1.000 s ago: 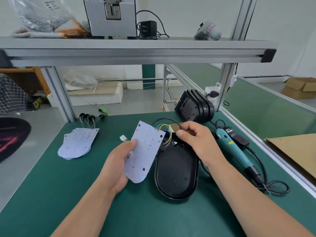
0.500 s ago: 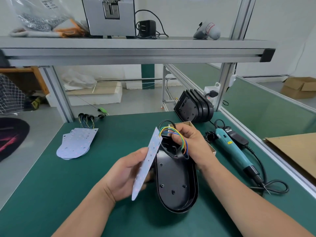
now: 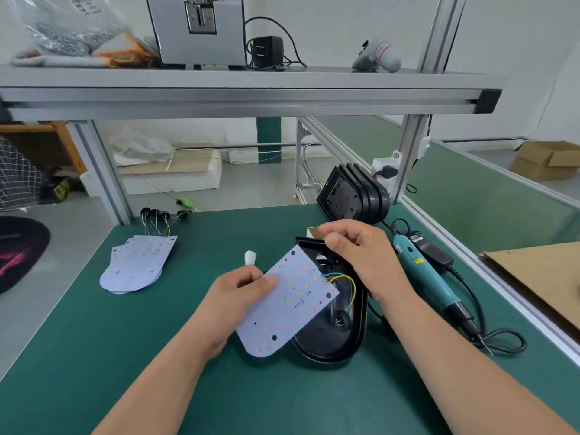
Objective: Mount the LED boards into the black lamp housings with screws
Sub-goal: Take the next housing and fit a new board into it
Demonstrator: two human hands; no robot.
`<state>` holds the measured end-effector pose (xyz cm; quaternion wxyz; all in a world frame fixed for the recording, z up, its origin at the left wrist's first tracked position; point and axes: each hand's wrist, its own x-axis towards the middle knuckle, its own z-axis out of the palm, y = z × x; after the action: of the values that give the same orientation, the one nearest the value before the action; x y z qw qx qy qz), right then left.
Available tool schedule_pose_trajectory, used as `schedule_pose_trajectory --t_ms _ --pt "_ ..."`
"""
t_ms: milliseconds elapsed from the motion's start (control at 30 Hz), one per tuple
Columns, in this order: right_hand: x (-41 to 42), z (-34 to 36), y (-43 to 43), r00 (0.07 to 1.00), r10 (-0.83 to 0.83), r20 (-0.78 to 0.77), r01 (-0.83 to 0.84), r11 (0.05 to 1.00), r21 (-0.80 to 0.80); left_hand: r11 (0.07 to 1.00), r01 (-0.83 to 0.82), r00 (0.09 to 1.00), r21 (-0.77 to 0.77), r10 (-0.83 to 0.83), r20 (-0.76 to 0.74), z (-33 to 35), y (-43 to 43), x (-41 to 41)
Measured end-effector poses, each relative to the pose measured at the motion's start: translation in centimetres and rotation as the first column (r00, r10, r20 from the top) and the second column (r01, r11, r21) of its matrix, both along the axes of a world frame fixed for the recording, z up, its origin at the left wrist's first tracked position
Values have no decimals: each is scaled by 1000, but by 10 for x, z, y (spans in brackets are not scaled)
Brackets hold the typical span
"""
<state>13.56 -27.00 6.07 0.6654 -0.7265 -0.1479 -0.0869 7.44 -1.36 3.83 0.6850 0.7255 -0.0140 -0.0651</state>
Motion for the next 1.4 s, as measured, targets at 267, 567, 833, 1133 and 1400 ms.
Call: schedule_pose_trajectory --t_ms 267,567,833,1133,1400 --pt "-8 -7 22 978 -206 -34 208 977 56 976 -215 973 30 211 89 -15 -24 -3" --pt "-5 -6 0 991 62 -116 -60 998 22 966 -243 969 -92 246 30 -14 -19 -2" --pt "-17 -7 6 993 34 114 25 877 -480 951 -283 957 -127 289 37 -16 -21 -2" --pt "-14 -5 1 993 106 -44 -113 962 -247 928 -157 978 -339 100 -181 -8 -8 3" --pt "-18 -5 8 983 183 -34 -186 977 -101 987 -28 999 -157 20 -51 -4 -9 0"
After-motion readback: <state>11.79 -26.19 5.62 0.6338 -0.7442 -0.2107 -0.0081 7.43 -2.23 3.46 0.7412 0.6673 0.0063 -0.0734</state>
